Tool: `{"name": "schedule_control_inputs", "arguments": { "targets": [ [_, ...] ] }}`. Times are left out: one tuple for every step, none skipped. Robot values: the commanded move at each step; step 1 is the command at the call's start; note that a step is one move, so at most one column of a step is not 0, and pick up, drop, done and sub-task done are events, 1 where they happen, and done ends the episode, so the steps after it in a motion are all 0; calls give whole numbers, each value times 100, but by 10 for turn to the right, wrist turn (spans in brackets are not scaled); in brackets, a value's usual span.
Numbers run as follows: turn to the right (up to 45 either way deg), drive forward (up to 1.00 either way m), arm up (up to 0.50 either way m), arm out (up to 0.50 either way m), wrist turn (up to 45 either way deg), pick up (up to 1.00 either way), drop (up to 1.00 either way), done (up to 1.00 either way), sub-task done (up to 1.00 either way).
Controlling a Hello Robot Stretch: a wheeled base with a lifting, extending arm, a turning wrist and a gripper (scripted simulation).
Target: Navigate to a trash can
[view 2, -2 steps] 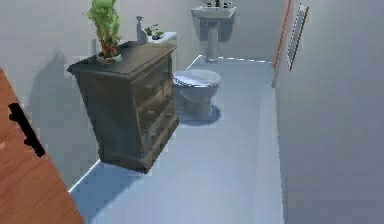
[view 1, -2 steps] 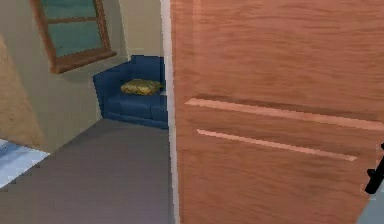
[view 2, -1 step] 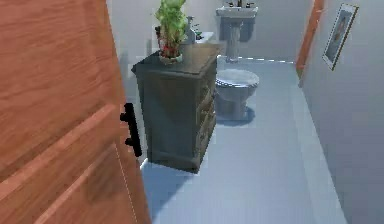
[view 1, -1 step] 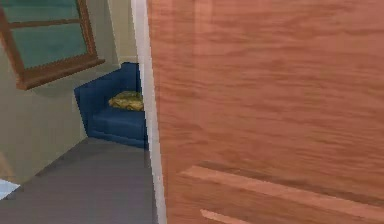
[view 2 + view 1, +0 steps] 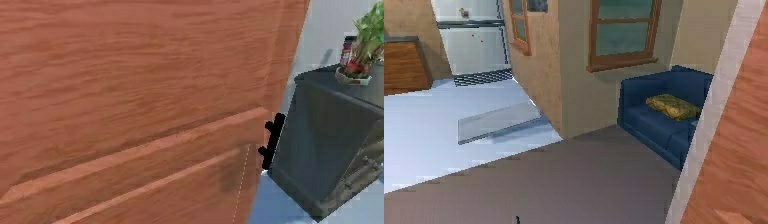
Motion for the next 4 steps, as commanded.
{"name": "schedule_control_inputs", "arguments": {
  "targets": [
    [-240,0,0,0,0,0,0,0,0],
    [0,45,0,0,0,0,0,0,0],
    [-450,0,0,0,0,0,0,0,0],
    [-120,0,0,0,0,0,0,0,0]
  ]
}}
